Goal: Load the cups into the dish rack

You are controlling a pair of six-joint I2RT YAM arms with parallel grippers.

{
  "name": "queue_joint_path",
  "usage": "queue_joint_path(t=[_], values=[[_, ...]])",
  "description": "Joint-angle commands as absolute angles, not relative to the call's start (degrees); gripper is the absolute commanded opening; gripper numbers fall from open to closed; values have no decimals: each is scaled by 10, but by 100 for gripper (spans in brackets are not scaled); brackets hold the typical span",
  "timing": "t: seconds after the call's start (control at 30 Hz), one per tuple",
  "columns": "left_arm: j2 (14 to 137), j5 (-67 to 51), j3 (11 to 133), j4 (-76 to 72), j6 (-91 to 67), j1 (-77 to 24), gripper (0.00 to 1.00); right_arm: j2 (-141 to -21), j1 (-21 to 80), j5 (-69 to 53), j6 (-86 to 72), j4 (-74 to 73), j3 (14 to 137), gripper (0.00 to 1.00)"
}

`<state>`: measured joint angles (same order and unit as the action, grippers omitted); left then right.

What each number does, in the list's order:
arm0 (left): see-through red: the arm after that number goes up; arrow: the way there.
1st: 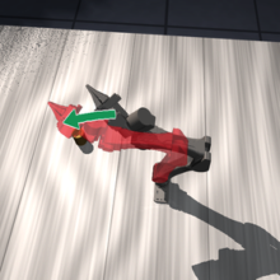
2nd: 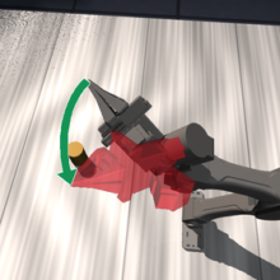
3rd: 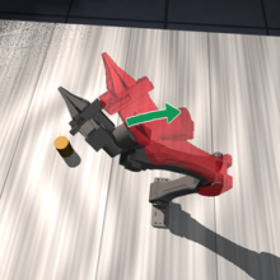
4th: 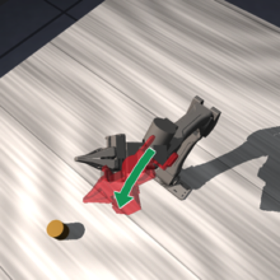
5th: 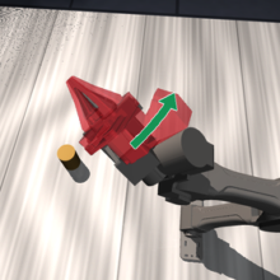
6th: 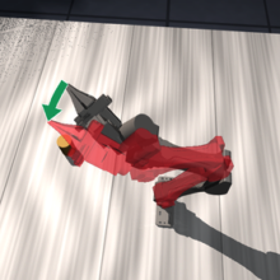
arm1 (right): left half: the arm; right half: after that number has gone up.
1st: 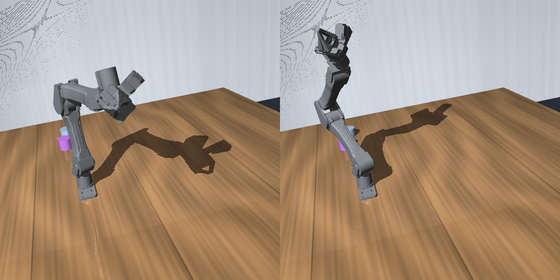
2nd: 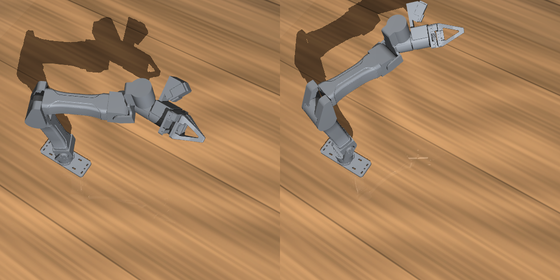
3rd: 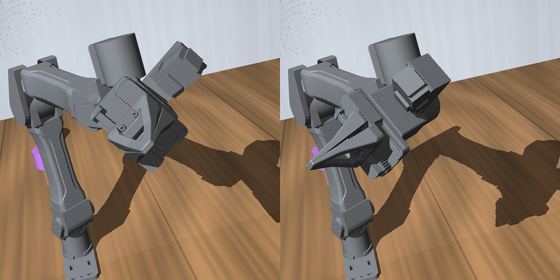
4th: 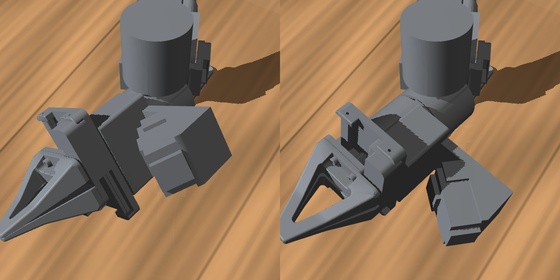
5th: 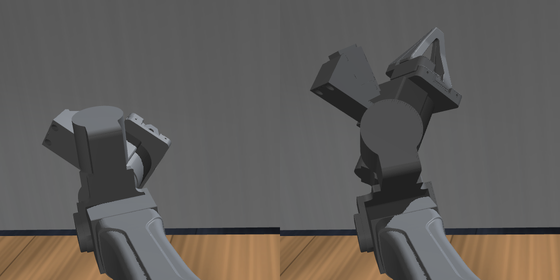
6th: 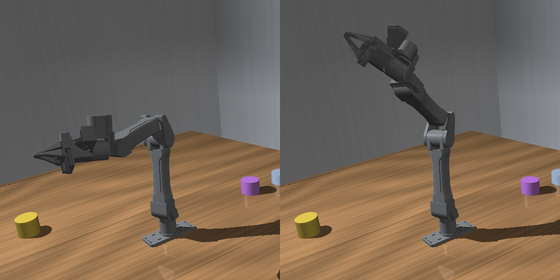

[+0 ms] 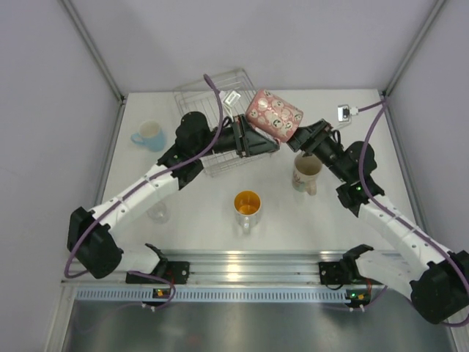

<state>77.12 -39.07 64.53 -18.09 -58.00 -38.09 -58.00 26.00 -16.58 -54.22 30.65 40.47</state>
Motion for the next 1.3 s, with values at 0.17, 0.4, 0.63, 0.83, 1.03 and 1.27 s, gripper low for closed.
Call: queue_joint_path(t=[0.17, 0.4, 0.63, 0.83, 1.03, 1.27], values=[[780, -221, 799, -7, -362, -374, 0, -491, 255, -171, -467, 147, 408, 82], [863, -57, 924, 140, -219, -362, 0, -424, 252, -130, -418, 24, 429, 93], [1001, 12, 1047, 207, -165, -289, 0, -355, 252, -68, -380, -82, 461, 99], [1101, 22, 1121, 186, -67, -242, 0, -338, 252, -51, -363, -112, 469, 100], [1168, 7, 1198, 195, -74, -191, 0, -329, 252, -47, -357, -111, 458, 99], [1223, 3, 1208, 139, -58, -186, 0, -343, 252, -36, -338, -102, 454, 99]])
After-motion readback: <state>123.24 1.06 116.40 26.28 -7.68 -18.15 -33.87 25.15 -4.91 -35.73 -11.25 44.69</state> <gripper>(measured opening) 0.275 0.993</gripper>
